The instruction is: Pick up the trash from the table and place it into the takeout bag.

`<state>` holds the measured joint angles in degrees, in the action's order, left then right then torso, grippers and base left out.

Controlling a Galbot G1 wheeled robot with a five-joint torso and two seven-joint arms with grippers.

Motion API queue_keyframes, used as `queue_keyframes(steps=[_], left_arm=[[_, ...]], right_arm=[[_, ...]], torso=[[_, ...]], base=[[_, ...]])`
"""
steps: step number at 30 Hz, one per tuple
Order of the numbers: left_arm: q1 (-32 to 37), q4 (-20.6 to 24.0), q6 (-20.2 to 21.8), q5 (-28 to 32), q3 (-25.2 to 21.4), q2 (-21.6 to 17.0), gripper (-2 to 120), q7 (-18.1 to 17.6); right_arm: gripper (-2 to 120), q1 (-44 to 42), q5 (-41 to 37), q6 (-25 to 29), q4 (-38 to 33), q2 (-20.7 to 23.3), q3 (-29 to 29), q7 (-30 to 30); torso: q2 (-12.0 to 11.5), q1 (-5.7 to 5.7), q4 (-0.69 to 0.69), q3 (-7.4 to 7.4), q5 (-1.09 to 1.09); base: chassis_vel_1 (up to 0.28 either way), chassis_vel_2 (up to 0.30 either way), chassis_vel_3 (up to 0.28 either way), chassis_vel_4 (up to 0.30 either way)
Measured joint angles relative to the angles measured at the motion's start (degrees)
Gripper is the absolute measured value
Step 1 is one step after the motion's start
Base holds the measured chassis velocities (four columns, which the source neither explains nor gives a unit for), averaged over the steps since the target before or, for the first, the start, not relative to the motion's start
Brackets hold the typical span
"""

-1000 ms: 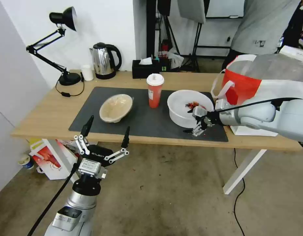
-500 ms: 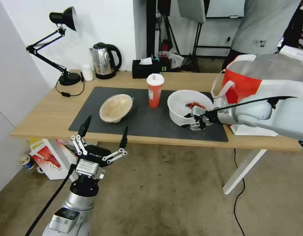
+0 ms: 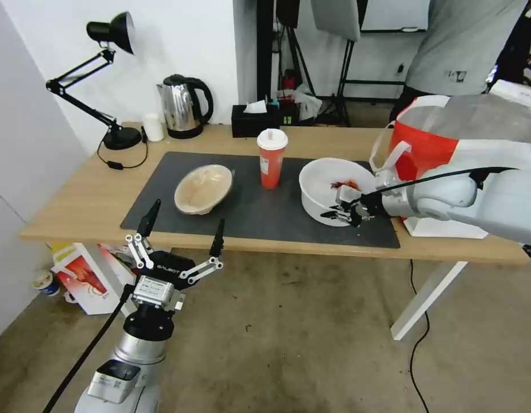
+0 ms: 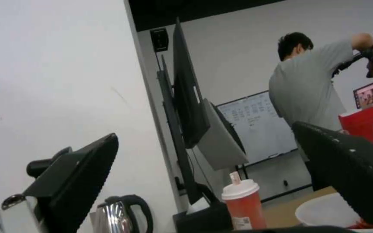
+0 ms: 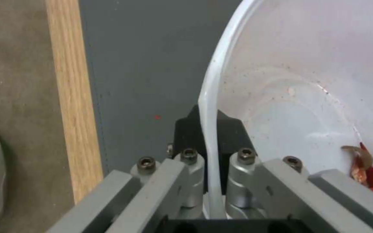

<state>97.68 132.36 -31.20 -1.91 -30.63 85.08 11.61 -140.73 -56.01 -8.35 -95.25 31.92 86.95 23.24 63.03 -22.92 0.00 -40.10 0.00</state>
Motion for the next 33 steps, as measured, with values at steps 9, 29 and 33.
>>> queue_keyframes(steps=[9, 29, 33], left_arm=[[-0.4, -0.2, 0.0, 0.0, 0.1, 0.0, 100, 0.0], [-3.5, -4.6, 0.2, -0.9, 1.1, 0.2, 100, 0.3], [-3.7, -5.2, 0.1, -0.8, 0.9, 0.2, 100, 0.3]], right_arm=[[0, 1.7, -0.9, -0.2, -0.1, -0.5, -0.1, 0.7], [0, 16.2, -5.3, -0.8, -8.5, -1.7, -4.9, 3.9], [0, 18.5, -6.8, -0.8, -10.2, -1.6, -6.3, 3.8]], torso=[[0.0, 0.00, -0.01, 0.00, 0.00], [0.0, 0.00, 0.00, 0.00, 0.00], [0.0, 0.00, -0.01, 0.00, 0.00]], base=[[0.000, 0.000, 0.000, 0.000], [0.000, 0.000, 0.000, 0.000], [0.000, 0.000, 0.000, 0.000]])
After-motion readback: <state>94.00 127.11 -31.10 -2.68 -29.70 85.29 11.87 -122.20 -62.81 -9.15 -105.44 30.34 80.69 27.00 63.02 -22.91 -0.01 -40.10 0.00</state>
